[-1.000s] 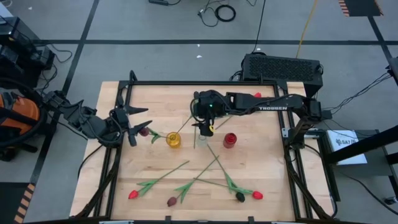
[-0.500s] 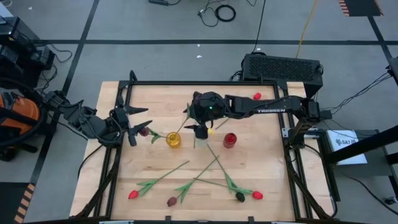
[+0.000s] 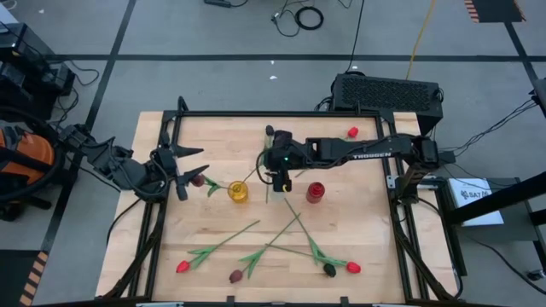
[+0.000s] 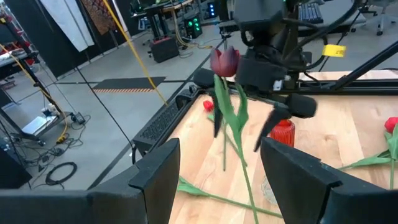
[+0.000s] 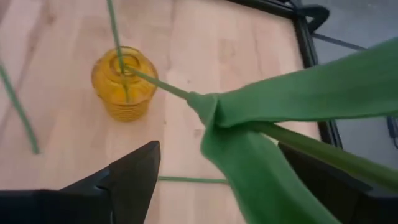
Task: Sort flowers into vase by color
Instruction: Put the top red tulip into the yellow vase
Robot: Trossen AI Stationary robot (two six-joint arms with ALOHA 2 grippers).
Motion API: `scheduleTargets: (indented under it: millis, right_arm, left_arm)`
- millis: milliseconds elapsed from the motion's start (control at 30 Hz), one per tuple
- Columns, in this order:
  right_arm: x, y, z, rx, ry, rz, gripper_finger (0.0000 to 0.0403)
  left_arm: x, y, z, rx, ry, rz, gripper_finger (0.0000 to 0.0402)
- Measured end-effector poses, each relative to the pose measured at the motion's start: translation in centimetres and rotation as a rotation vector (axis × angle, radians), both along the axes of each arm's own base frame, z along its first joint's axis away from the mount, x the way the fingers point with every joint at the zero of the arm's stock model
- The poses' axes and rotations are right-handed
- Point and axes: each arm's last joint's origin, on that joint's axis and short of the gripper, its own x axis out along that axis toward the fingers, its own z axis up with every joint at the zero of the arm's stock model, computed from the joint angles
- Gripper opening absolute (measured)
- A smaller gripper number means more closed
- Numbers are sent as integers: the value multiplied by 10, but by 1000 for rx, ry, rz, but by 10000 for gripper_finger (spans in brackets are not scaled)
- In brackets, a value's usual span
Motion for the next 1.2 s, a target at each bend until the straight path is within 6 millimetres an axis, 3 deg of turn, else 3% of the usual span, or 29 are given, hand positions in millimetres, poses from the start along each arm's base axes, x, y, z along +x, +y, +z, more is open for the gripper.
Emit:
scheduleTargets:
  millis: [233, 533, 800, 1200]
  right_arm:
    - [0, 11, 2, 215, -18, 211, 313]
    - [1, 2, 4, 202, -47, 206, 313]
    - [2, 2, 5, 191, -63, 217, 313]
    - [3, 2, 6, 172, -69, 202, 313]
  left_arm:
    - [11, -3, -1, 15, -51, 10, 230]
    - [50, 2, 0, 123, -103, -37, 230]
    - [59, 21, 15, 67, -158, -88, 226]
    - [114, 48, -24, -24, 22, -104, 143]
